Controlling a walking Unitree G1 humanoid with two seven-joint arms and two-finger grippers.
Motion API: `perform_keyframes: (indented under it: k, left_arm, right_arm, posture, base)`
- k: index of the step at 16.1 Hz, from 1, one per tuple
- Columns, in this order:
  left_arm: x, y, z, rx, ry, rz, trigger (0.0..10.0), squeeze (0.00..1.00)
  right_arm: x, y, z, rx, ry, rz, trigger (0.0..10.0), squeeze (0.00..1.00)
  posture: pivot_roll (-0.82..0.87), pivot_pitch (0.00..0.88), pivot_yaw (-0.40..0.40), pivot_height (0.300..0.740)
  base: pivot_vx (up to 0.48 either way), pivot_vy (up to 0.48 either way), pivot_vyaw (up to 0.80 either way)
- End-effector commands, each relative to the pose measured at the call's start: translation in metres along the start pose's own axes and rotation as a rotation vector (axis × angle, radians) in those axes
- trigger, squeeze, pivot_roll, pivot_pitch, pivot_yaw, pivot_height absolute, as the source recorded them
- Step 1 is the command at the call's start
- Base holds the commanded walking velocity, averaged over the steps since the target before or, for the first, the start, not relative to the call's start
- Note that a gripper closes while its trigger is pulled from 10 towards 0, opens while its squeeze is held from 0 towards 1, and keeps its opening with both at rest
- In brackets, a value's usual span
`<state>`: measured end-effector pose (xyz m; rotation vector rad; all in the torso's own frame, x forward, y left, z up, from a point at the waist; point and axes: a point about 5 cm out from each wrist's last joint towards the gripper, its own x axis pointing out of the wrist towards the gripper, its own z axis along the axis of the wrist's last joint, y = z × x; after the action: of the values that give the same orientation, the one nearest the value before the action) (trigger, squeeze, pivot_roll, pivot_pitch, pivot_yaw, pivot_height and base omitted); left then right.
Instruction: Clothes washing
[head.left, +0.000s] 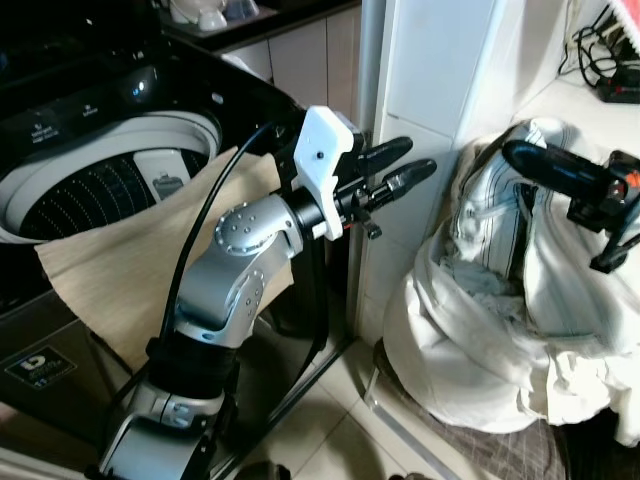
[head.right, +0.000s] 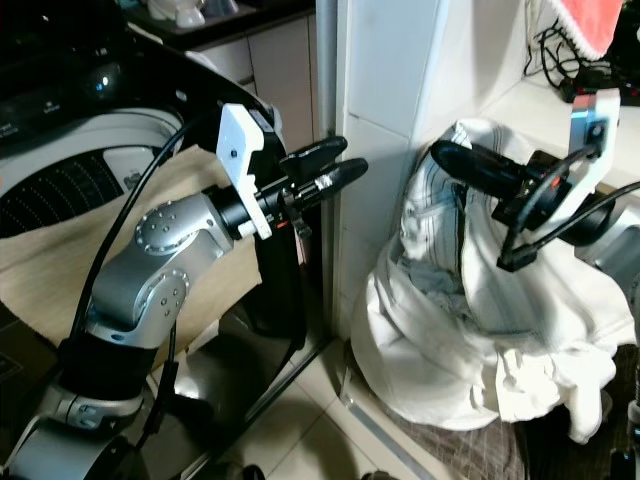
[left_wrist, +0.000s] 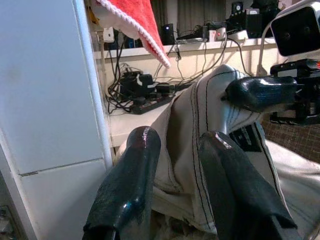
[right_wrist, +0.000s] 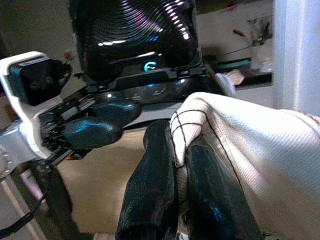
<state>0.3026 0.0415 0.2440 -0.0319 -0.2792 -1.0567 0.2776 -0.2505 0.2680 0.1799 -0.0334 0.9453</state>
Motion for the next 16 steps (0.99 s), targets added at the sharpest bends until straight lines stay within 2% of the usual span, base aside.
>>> perform_keyframes:
  k: [1,4,6,8,9,10,14,15,16]
  left_arm:
    - [0.006,-0.002,0.006,-0.037,-0.041,-0.028,10.0,1.00]
    - [0.011,-0.015,0.011,-0.135,-0.096,-0.130,10.0,1.00]
    - [0.013,-0.027,0.004,-0.173,-0.075,-0.196,10.0,1.00]
    - [0.021,-0.038,-0.014,-0.174,0.000,-0.193,10.0,0.97]
    - [0.023,-0.038,-0.020,-0.167,0.021,-0.176,10.0,0.00]
    - [0.024,-0.044,-0.025,-0.215,0.026,-0.197,10.0,0.00]
    - [0.027,-0.054,-0.031,-0.252,0.042,-0.215,10.0,0.00]
    - [0.027,-0.052,-0.031,-0.261,0.033,-0.195,4.3,0.00]
    - [0.027,-0.051,-0.031,-0.263,0.028,-0.183,4.3,0.00]
  right_arm:
    - [0.000,0.013,0.013,-0.041,-0.018,0.072,0.0,0.00]
    - [-0.001,0.023,0.014,-0.023,-0.005,0.110,0.0,0.00]
    - [0.001,0.029,0.016,-0.012,-0.010,0.141,0.0,0.00]
    - [0.004,0.033,0.018,-0.005,-0.013,0.168,0.0,0.00]
    - [0.005,0.034,0.017,-0.005,-0.011,0.171,0.0,0.00]
    - [0.006,0.036,0.016,-0.001,-0.008,0.171,0.0,0.00]
    - [0.008,0.039,0.015,0.003,-0.002,0.178,0.0,0.00]
    - [0.008,0.039,0.014,0.003,0.001,0.175,0.0,0.00]
    - [0.009,0.039,0.014,0.003,0.003,0.174,0.0,0.00]
  posture:
    - [-0.11,0.003,0.069,0.740]
    - [-0.11,0.006,0.069,0.740]
    - [-0.11,0.007,0.066,0.740]
    - [-0.11,0.009,0.064,0.740]
    - [-0.11,0.009,0.064,0.740]
    - [-0.11,0.009,0.064,0.740]
    - [-0.11,0.011,0.066,0.740]
    - [-0.11,0.011,0.066,0.740]
    - [-0.11,0.011,0.066,0.740]
  base:
    - [0.000,0.000,0.00]
    - [0.000,0.000,0.00]
    - [0.000,0.000,0.00]
    - [0.000,0.000,0.00]
    - [0.000,0.000,0.00]
    - [0.000,0.000,0.00]
    - [0.000,0.000,0.00]
    - [0.000,0.000,0.00]
    - [0.000,0.000,0.00]
